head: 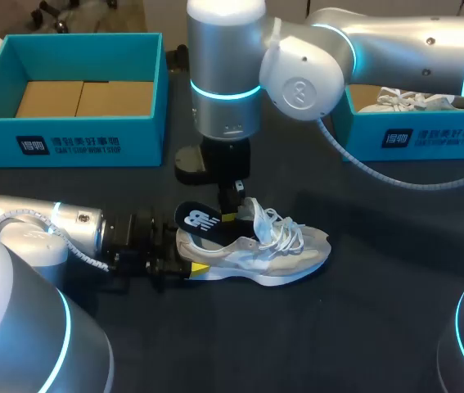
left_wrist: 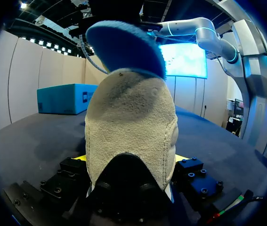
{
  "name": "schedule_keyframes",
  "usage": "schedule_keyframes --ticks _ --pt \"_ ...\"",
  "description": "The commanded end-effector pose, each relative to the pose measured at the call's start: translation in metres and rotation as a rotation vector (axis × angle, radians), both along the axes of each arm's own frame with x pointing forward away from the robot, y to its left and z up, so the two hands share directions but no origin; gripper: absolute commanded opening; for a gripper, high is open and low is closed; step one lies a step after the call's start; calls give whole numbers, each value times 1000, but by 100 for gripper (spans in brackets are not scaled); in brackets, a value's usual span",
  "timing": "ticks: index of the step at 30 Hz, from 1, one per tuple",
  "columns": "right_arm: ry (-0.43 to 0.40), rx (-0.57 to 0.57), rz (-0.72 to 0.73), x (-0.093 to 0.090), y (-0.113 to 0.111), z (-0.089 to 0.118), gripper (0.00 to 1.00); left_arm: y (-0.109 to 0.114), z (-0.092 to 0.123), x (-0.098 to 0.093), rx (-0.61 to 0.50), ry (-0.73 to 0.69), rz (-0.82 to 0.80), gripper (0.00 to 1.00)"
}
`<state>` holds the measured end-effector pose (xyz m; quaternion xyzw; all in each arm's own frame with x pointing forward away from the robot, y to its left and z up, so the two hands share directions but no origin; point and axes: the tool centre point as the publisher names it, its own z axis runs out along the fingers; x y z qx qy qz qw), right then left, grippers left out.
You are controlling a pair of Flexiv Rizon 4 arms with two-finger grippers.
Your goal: Take the shoe out of the shoebox, open the shoe tongue, remove and reinsert the insole, then place the shoe into the shoebox
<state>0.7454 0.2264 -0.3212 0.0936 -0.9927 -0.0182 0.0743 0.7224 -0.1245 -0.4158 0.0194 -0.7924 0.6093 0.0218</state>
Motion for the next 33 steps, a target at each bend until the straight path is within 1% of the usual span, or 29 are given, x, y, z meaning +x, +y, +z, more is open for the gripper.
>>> schedule_keyframes --ticks 1,8,14,15,16,17,18,19,22,26,27,28,33 --pt "25 -3 32 5 9 6 0 0 -1 1 0 0 0 0" --pt "40 11 87 10 24 12 0 0 -1 1 0 0 0 0" --pt "81 33 81 14 28 7 0 0 -1 1 0 0 0 0" --pt "83 47 69 13 27 5 17 0 -1 1 0 0 0 0" --pt "89 71 59 12 25 4 47 0 -1 1 0 0 0 0" --pt "98 81 51 11 24 4 65 0 -1 1 0 0 0 0" --pt "102 93 36 11 21 5 99 0 -1 1 0 0 0 0" --pt "102 119 24 10 18 7 100 0 -1 1 0 0 0 0" --pt "129 136 -4 9 11 14 100 0 -1 1 0 0 0 0" --pt "164 189 -46 13 7 22 100 0 -1 1 0 0 0 0" --pt "184 199 -93 14 7 23 100 0 -1 1 0 0 0 0" --pt "187 216 -115 15 6 23 100 0 -1 1 0 0 0 0" --pt "187 216 -115 15 6 23 100 0 -1 1 0 0 0 0"
